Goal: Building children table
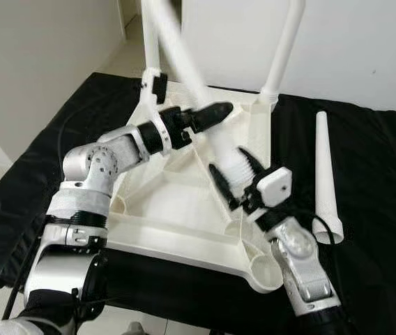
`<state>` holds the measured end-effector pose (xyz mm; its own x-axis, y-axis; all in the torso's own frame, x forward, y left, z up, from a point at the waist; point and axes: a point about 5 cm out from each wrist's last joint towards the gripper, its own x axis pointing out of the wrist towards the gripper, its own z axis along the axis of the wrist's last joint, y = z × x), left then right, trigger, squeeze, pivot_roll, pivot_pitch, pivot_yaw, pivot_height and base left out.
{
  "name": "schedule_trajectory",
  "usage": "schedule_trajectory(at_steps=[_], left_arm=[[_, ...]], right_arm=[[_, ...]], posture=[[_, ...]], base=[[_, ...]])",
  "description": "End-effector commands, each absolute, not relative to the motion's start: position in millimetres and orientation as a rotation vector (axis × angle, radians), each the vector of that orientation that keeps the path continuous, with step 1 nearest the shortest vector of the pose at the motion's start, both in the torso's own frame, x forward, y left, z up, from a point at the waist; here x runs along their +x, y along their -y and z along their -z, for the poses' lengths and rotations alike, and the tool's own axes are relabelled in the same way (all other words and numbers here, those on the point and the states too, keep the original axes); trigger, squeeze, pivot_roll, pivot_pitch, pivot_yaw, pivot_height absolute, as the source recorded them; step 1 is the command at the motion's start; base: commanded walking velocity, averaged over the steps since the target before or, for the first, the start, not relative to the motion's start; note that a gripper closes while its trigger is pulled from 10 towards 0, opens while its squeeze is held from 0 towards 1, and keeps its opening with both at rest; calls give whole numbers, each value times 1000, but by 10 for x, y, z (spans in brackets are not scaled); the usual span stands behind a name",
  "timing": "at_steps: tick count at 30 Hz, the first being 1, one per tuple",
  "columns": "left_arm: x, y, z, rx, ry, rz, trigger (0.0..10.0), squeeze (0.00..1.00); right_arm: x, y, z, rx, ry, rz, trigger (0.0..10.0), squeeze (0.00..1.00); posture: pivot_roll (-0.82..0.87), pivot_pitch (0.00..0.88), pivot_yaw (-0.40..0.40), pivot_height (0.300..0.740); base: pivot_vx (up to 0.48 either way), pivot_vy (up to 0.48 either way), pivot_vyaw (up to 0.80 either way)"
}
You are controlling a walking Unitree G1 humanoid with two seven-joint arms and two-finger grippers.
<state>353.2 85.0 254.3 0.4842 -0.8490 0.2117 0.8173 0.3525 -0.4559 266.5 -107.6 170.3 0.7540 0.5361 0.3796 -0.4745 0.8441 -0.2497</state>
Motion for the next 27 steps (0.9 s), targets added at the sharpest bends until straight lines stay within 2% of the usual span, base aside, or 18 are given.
schedule_trajectory(at_steps=[1,7,8,10,11,23,25,26,27], left_arm=[[3565,-910,-2724,-596,20,1211,10000,0],[3646,-975,-2813,-642,30,1174,10000,0],[3655,-966,-2813,-652,21,1176,9333,0],[3656,-962,-2812,-654,19,1177,9333,0],[3655,-960,-2811,-656,18,1178,0,0],[3631,-903,-2807,-684,23,1214,0,0],[3631,-901,-2808,-686,23,1214,0,0],[3631,-899,-2812,-688,24,1213,0,0],[3622,-900,-2823,-695,32,1221,0,0]], right_arm=[[2610,1073,-1655,-170,463,-575,10000,0],[2608,1078,-1618,-180,454,-576,10000,0],[2614,1080,-1615,-180,453,-578,10000,0],[2616,1080,-1613,-179,452,-579,10000,0],[2618,1079,-1613,-185,453,-579,10000,0],[2661,1081,-1621,-199,454,-567,10000,0],[2669,1084,-1622,-192,452,-562,10000,24],[2673,1078,-1619,-165,442,-576,10000,1000],[2681,1081,-1628,-156,443,-571,10000,1000]], posture=[[-46,29,22,740],[-49,23,29,740],[-47,21,29,740],[-47,21,29,740],[-47,21,29,740],[-48,12,26,740],[-47,14,26,740],[-46,16,25,740],[-45,19,25,740]], base=[[0,0,0],[0,0,0],[0,0,0],[0,0,0],[0,0,0],[0,0,0],[0,0,0],[0,0,0],[0,0,0]])
